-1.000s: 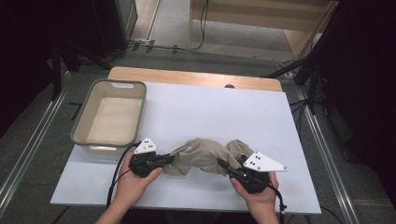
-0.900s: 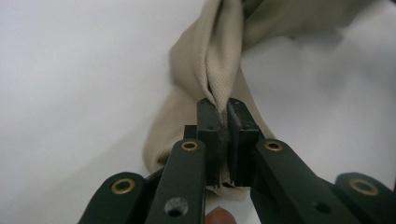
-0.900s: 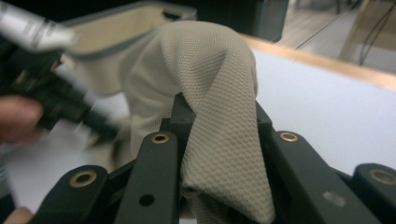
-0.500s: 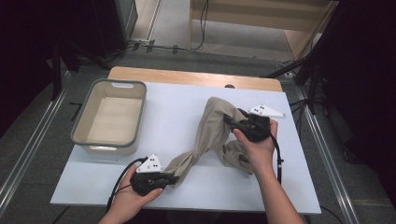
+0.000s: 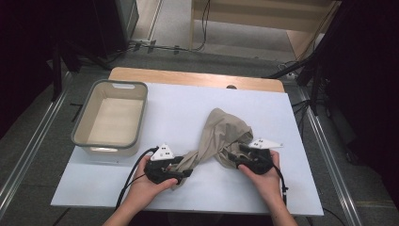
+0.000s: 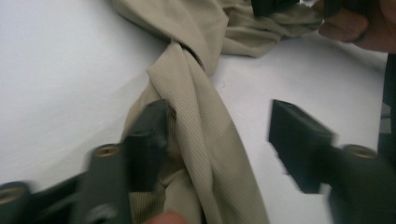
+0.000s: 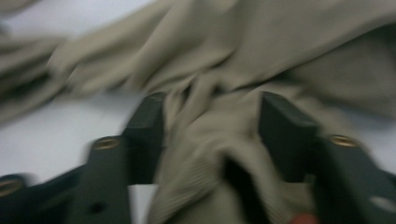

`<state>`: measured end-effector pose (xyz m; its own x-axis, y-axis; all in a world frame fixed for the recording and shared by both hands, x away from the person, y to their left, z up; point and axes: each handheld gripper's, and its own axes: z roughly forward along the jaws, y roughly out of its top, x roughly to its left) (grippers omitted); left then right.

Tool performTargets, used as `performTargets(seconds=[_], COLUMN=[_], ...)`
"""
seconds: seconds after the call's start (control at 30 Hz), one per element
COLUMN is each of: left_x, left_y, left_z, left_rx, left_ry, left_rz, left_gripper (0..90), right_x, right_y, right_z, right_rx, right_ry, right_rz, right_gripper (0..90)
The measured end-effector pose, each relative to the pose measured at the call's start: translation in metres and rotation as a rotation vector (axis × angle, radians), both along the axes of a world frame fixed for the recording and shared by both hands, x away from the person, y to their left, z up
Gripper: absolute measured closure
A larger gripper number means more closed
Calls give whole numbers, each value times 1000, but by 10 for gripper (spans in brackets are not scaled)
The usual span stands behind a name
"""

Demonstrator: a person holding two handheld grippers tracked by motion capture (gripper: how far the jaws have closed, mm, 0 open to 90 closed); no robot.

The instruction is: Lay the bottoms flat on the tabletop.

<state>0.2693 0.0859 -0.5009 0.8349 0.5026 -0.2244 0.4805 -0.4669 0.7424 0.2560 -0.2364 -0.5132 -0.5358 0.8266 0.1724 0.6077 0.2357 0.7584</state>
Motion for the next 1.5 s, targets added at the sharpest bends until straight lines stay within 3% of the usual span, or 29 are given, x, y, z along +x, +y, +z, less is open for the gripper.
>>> performTargets(seconds=[0.07,0.13,0.2,0.37,0.53,0.63,0.67,0.73,0.83,0.93,1.13,1.33,1.5], left_x=[2,0,-4,-22,-47,-62,-66,-68,-58,-41,4,46,70], left_y=[0,4,10,27,47,51,51,49,42,30,2,-29,-52], left_z=[-6,-8,-7,-2,2,3,4,6,12,17,12,7,5], left_rx=[17,25,23,29,22,46,54,36,-18,-37,-48,-45,-27], left_ry=[28,42,54,54,80,90,85,59,28,4,10,29,45], left_rz=[0,-9,-20,-38,-80,-179,-205,-208,-141,-95,27,89,95], left_gripper=[696,824,861,865,870,872,870,811,531,413,358,336,336], right_x=[-6,-15,-21,-44,-74,-91,-96,-101,-97,-85,-55,-16,12], right_y=[10,15,15,15,11,5,3,-1,-6,-9,-10,-16,-16], right_z=[-7,-8,-7,-5,-1,-3,-3,-2,4,13,22,19,13], right_rx=[-47,-89,-52,-48,-85,-73,-63,-44,-9,8,12,20,20], right_ry=[13,-8,11,16,20,28,21,2,-27,-61,-98,-81,-32], right_rz=[48,50,60,98,143,147,148,156,117,64,-24,-156,-179], right_gripper=[600,689,747,779,780,762,704,506,393,375,354,295,296])
